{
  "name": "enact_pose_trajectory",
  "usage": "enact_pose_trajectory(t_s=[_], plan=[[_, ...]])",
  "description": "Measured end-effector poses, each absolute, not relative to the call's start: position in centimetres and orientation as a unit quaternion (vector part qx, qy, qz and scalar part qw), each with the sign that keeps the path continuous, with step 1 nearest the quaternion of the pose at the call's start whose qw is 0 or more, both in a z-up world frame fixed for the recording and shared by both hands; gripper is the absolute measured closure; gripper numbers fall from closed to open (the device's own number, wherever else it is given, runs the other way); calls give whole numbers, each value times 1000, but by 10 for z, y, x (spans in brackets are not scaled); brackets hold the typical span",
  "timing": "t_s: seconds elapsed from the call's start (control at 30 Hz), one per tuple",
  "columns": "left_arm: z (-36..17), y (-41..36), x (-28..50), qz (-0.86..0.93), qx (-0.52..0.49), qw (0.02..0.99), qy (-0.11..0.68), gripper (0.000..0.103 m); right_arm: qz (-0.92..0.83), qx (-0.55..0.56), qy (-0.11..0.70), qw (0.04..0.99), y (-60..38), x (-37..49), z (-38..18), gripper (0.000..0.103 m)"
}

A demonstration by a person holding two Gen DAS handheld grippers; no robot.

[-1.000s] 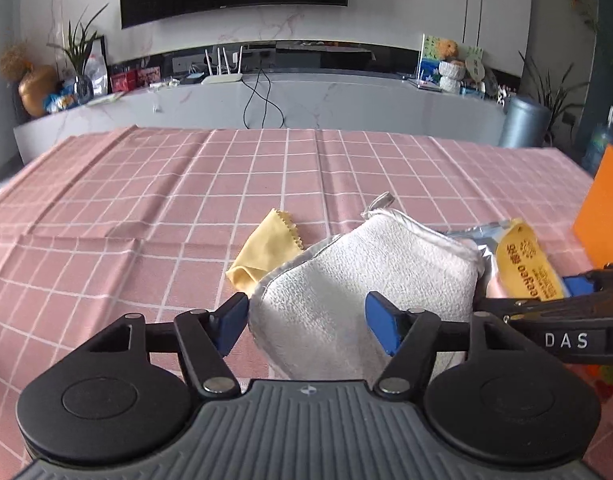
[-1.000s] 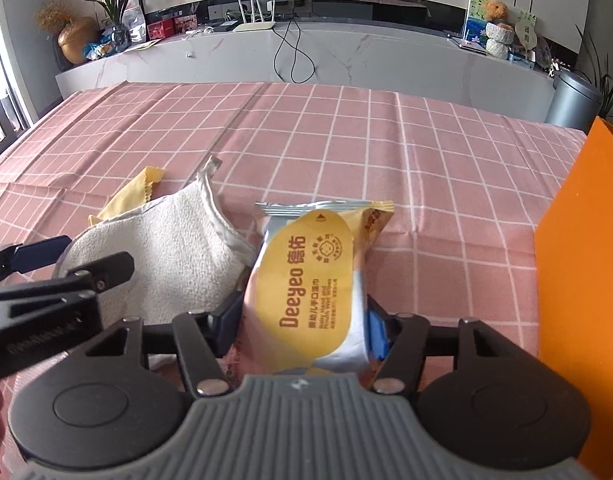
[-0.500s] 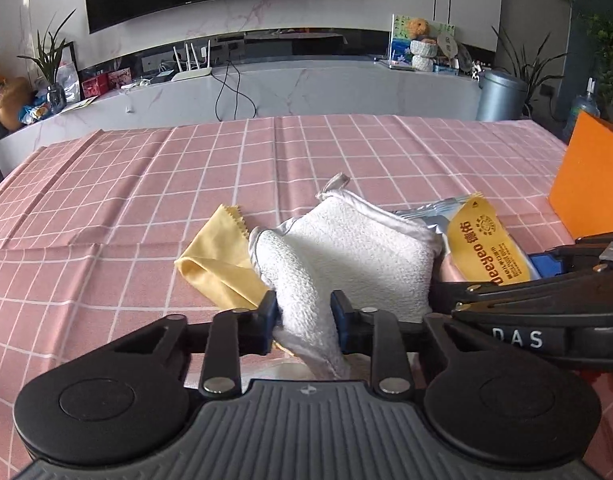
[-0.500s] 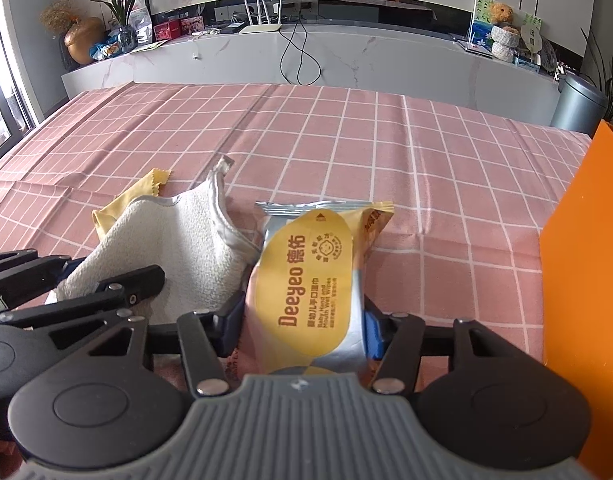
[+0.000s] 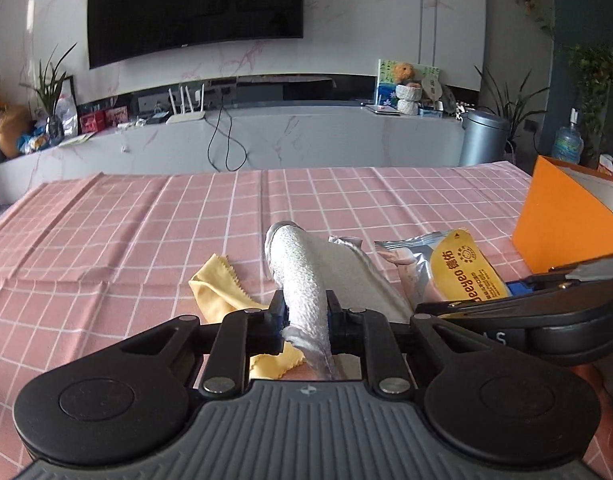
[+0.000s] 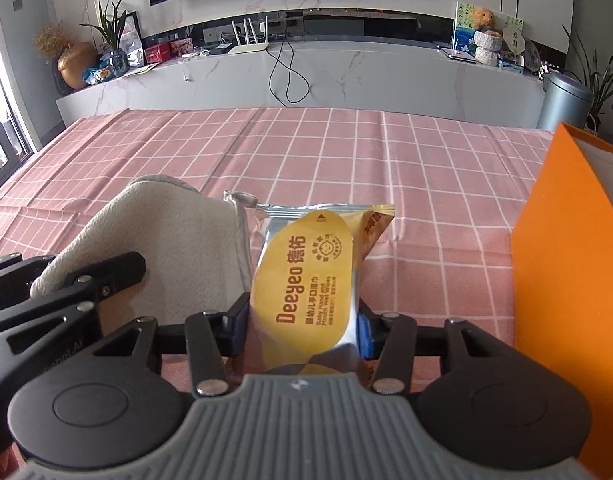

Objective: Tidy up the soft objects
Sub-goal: 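Carry the towel and snack packet over the orange box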

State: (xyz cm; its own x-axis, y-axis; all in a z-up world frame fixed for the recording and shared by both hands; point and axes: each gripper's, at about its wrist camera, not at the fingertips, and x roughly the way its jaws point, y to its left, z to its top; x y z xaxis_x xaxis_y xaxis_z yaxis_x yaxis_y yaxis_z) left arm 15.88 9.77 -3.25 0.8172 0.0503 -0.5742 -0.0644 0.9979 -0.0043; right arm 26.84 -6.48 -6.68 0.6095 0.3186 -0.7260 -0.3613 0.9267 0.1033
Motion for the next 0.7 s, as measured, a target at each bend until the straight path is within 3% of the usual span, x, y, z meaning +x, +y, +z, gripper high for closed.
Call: enact_pose_trajectory(t_s=[0.7], plan=[[11,94,109,-1,-56,959,279,83,206,-3,333,920,-107,196,-8,53]])
